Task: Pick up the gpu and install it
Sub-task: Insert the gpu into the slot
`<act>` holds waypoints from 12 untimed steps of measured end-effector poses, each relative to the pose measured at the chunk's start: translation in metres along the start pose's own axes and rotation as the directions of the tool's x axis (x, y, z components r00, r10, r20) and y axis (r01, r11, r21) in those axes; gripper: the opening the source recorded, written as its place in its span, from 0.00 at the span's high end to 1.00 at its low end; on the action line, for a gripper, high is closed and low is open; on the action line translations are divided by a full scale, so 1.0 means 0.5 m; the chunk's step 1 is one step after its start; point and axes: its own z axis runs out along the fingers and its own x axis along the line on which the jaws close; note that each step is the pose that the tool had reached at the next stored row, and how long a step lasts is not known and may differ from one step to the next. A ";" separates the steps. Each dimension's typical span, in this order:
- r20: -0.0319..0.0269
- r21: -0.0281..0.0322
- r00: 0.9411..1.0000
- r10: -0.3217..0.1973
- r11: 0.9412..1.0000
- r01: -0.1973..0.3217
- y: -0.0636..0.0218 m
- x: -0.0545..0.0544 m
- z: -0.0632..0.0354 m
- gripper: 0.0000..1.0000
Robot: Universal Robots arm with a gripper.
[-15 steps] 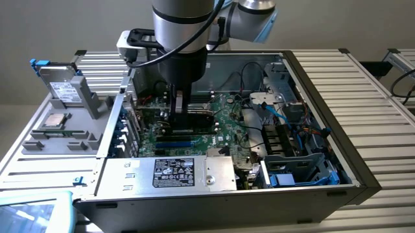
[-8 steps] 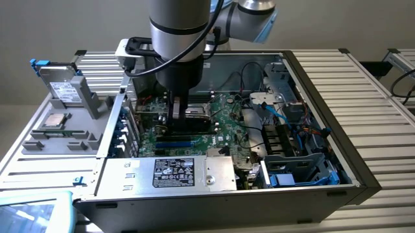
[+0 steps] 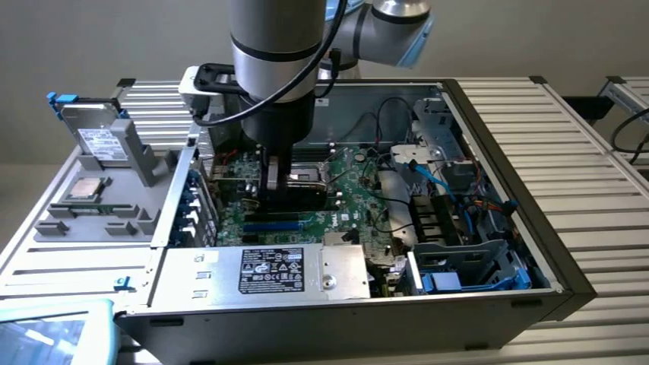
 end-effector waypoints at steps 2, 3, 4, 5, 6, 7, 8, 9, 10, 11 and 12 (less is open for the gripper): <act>0.001 0.000 1.000 0.000 1.000 0.000 0.000 0.001 0.006 0.72; 0.001 0.000 1.000 0.000 1.000 0.000 -0.001 0.001 0.009 0.72; 0.002 0.000 1.000 0.000 1.000 0.000 -0.001 0.001 0.013 0.72; 0.002 0.000 1.000 0.000 1.000 0.000 -0.001 0.002 0.016 0.72; 0.002 0.000 1.000 0.000 1.000 0.000 -0.001 0.002 0.019 0.72; 0.003 0.000 1.000 0.000 1.000 0.000 -0.001 0.003 0.023 0.72; 0.003 0.000 1.000 0.000 1.000 0.000 -0.001 0.003 0.026 0.72; 0.003 -0.001 1.000 0.000 1.000 0.000 -0.001 0.003 0.030 0.72; 0.003 -0.002 1.000 0.000 1.000 0.000 -0.001 0.004 0.032 0.72; 0.003 -0.002 1.000 0.000 1.000 0.000 -0.001 0.004 0.036 0.72; 0.002 -0.003 1.000 0.000 1.000 0.000 0.000 0.005 0.039 0.72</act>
